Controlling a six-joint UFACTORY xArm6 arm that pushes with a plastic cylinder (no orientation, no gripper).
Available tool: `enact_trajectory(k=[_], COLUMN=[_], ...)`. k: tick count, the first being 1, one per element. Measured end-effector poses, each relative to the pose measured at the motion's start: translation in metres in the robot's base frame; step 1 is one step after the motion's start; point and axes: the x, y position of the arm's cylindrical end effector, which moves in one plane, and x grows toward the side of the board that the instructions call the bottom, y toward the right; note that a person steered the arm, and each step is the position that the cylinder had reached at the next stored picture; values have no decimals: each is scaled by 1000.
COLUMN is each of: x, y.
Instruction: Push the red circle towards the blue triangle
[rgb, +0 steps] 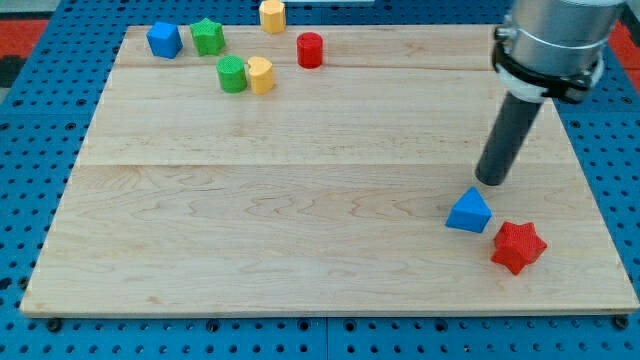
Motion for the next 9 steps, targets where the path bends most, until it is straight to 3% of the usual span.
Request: enact_trajectory(k=[1, 2, 3, 5, 6, 7, 9], x=[33, 38, -10, -208, -239, -246, -190], y=[-12, -31, -24, -66, -127, -202, -220])
